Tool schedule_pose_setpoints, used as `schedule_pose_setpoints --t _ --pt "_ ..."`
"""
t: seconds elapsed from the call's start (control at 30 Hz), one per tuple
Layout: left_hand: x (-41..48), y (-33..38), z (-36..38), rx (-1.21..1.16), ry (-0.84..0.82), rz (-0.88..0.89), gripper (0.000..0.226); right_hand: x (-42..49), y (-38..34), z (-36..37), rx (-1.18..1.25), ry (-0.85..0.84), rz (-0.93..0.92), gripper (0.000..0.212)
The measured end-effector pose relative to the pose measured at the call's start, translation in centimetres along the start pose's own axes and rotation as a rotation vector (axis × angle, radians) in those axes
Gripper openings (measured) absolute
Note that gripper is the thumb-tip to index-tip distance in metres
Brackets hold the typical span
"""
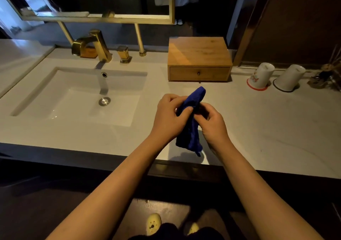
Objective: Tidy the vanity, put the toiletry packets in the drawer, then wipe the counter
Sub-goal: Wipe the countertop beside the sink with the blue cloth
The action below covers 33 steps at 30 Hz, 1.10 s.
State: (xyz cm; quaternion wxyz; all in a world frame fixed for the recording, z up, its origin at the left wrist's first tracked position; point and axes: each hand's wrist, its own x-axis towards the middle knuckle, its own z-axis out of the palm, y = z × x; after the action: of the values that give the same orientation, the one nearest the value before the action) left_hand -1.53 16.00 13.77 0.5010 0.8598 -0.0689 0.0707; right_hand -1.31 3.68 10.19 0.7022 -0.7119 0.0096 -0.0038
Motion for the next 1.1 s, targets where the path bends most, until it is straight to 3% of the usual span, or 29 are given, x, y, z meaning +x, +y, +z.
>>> schedule_pose_setpoints --t 0.17,0.33,0.5,0.67,0.8,0.9,1.0,1.1 --pt "0.8 -2.8 0.6 0.071 -0.057 0.001 0.032 0.5 0.5 -0.8 -0.107 0.096 0.020 0.015" --pt "1.2 -9.4 -2.5 0.441 -0.049 -0.038 0.035 0.7 2.7 -1.4 -0.436 0.241 0.052 0.010" --pt "0.5 -15.7 -6.3 0.640 -0.039 -0.166 0.040 0.3 5.1 -1.2 -0.625 0.332 0.095 0.014" --pt "-0.6 -17.7 -6.9 0.643 -0.084 -0.211 0.045 0.3 5.6 -1.7 -0.686 0.388 0.075 0.016" --pt "0.2 -19.8 -6.1 0.741 -0.120 -0.266 0.045 2.2 8.0 -0.5 -1.035 0.400 0.122 0.030" --pt "-0.7 -19.5 -6.6 0.826 -0.083 -0.259 0.045 1.5 8.5 -0.4 -1.155 0.328 -0.010 0.046" --pt "-1.2 -19.8 -6.7 0.868 -0.107 -0.290 0.056 1.5 9.3 -0.5 -1.257 0.082 -0.184 0.047" --pt "-1.3 -20.1 -6.6 0.888 -0.096 -0.283 0.067 2.0 9.2 -2.2 -1.219 -0.155 -0.173 0.057"
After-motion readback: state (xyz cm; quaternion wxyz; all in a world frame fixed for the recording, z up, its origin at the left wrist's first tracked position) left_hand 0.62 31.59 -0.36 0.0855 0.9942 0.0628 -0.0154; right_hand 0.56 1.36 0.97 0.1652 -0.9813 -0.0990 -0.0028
